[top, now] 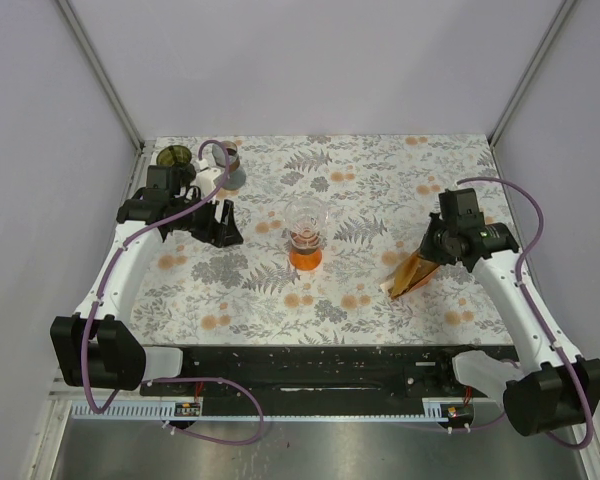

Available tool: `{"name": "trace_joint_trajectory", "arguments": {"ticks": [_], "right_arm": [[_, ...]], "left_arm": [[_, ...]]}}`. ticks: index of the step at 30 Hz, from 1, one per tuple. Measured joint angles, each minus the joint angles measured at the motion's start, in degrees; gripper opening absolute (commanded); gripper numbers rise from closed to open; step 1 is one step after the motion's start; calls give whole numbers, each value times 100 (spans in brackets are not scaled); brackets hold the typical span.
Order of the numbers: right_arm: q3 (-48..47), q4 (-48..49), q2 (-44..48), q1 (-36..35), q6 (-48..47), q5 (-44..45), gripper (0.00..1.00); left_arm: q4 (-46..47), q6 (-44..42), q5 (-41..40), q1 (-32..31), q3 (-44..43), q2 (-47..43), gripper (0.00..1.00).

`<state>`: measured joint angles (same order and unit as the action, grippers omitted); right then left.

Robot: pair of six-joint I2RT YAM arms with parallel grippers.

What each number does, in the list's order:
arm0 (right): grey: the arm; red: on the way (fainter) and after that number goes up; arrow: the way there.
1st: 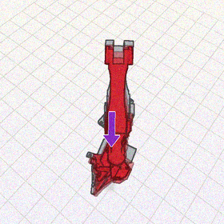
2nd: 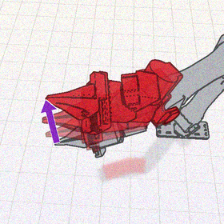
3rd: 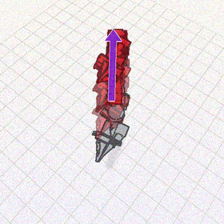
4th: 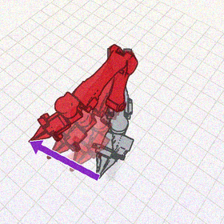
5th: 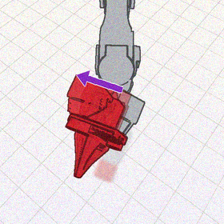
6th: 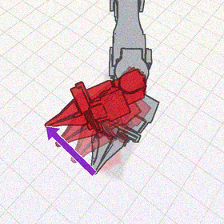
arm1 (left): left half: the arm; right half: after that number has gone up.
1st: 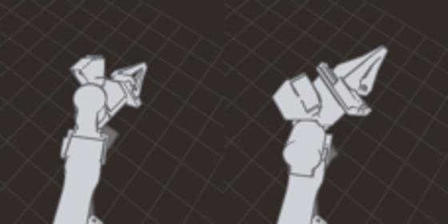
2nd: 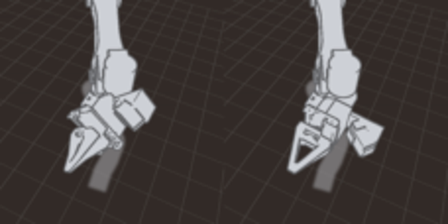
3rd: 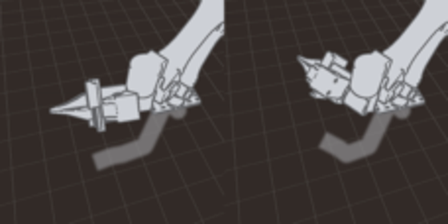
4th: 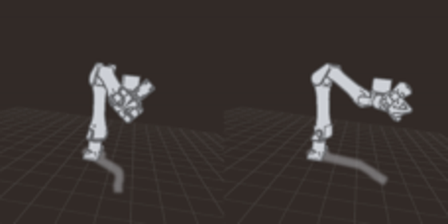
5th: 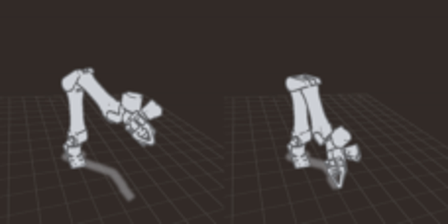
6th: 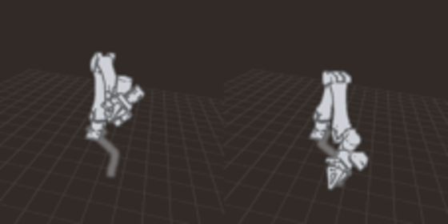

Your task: Place the coffee filter in the dripper

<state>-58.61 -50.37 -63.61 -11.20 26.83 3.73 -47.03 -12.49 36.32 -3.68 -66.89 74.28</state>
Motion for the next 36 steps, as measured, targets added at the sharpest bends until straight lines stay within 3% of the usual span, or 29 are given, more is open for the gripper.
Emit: {"name": "trace_joint_trajectory", "arguments": {"ticks": [7,16,19,24,30,36], "right_arm": [[-595,-387,188,-52,-44,-525,0],[-1502,-531,83,-448,-22,-791,0],[-1895,-522,-26,-702,2,-780,0],[-2400,-518,-352,-1088,13,-723,0],[-2568,-264,-581,-1342,168,-682,0],[-2568,144,-544,-1394,400,-680,0]], "left_arm": [[-160,-116,-7,0,-144,0,76],[-459,-155,105,-133,-1292,-85,78],[-459,-125,-55,-754,-1821,-136,78],[-391,4,-597,-2485,-2522,-98,85],[28,136,-1969,-4179,-3222,391,92],[476,122,-3167,-5246,-3333,1062,96]]}}
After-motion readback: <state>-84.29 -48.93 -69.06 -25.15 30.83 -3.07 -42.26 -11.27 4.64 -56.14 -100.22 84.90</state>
